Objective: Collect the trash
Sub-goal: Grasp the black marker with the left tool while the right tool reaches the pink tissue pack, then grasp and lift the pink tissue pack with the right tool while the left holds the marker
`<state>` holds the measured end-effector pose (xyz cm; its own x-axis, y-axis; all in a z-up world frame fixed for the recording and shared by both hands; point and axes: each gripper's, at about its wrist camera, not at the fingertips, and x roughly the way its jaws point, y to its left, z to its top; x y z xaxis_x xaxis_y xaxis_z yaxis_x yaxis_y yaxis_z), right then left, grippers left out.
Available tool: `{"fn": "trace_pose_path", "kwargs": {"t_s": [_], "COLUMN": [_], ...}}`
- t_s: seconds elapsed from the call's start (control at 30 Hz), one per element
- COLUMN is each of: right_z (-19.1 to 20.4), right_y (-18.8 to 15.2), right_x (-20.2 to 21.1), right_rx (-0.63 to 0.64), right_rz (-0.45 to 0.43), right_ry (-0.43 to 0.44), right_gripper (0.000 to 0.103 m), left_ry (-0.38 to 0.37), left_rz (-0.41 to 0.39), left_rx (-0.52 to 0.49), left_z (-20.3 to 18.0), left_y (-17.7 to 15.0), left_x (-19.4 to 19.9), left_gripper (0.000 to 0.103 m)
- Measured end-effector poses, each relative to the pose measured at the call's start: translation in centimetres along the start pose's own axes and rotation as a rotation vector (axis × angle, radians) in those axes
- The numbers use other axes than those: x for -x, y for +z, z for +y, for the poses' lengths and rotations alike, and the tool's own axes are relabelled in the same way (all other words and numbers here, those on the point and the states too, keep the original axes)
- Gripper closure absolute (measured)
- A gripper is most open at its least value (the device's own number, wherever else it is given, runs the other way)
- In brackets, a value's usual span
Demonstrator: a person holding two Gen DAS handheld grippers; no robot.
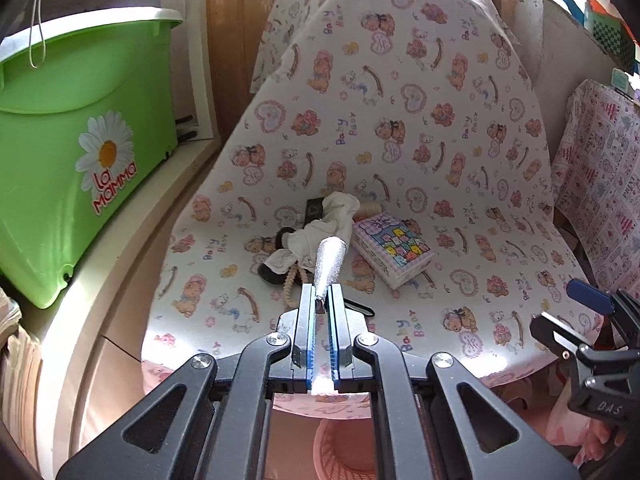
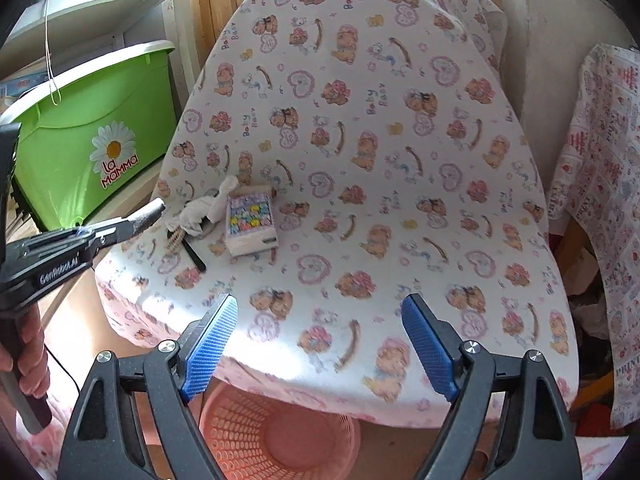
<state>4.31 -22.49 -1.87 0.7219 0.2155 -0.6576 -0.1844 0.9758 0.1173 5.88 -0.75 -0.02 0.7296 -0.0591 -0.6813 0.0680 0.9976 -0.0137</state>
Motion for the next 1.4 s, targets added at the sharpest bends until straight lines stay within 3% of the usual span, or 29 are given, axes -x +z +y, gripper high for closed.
{"fn": "trace_pose_path", "kwargs": {"t_s": [0.27, 0.37, 0.4, 0.53, 0.63, 0.7, 0.9, 0.93, 1.13, 1.27, 1.4], "right_z": [6.0, 7.9, 8.1, 8.8, 9.0, 9.1, 7.3, 7.0, 4.7, 2.7, -0.5], "right_y": [4.0, 4.3, 4.3, 4.5, 4.8, 5.1, 5.7, 5.6, 4.5, 3.4, 1.6], "right_x": [-7.2, -9.0, -9.7, -12.0, -12.9, -13.5, -15.4, -15.5, -11.4, -8.2, -4.2], "right_rx": [0.146, 0.155, 0.144, 0.177, 0.204, 0.233, 0.122, 0.109, 0.068, 0.052, -0.019], "right_rz": [0.054, 0.069, 0.079, 0.095, 0.096, 0.104, 0.151, 0.154, 0.106, 0.095, 0.074], "right_ry": [0.07, 0.047, 0.047, 0.014, 0.01, -0.039, 0.025, 0.031, 0.023, 0.016, -0.015], "right_gripper": [0.034, 0.036, 0.036, 0.036, 0.036, 0.036, 0.036, 0.044, 0.045, 0.045, 0.045], "left_ry": [-0.007, 0.045, 0.068, 0.043, 0.08, 0.074, 0.065, 0.063, 0.047, 0.065, 0.015], "left_rz": [0.034, 0.022, 0.014, 0.008, -0.003, 0.002, 0.013, 0.012, 0.006, 0.0, -0.007], "left_rx": [0.125, 0.109, 0.104, 0.118, 0.092, 0.092, 0.12, 0.125, 0.147, 0.089, 0.08], "left_z": [2.6, 2.9, 3.0, 3.3, 2.9, 2.9, 3.2, 3.2, 3.2, 1.7, 0.7], "left_y": [0.1, 0.3, 0.3, 0.4, 0.4, 0.3, 0.1, 0.2, 0.3, 0.1, -0.1], "left_x": [-0.5, -0.1, 0.2, 0.5, 0.6, 0.5, 0.3, 0.3, 0.5, 0.7, 1.7], "left_gripper": [0.097, 0.097, 0.097, 0.097, 0.097, 0.097, 0.097, 0.097, 0.097, 0.097, 0.098]}}
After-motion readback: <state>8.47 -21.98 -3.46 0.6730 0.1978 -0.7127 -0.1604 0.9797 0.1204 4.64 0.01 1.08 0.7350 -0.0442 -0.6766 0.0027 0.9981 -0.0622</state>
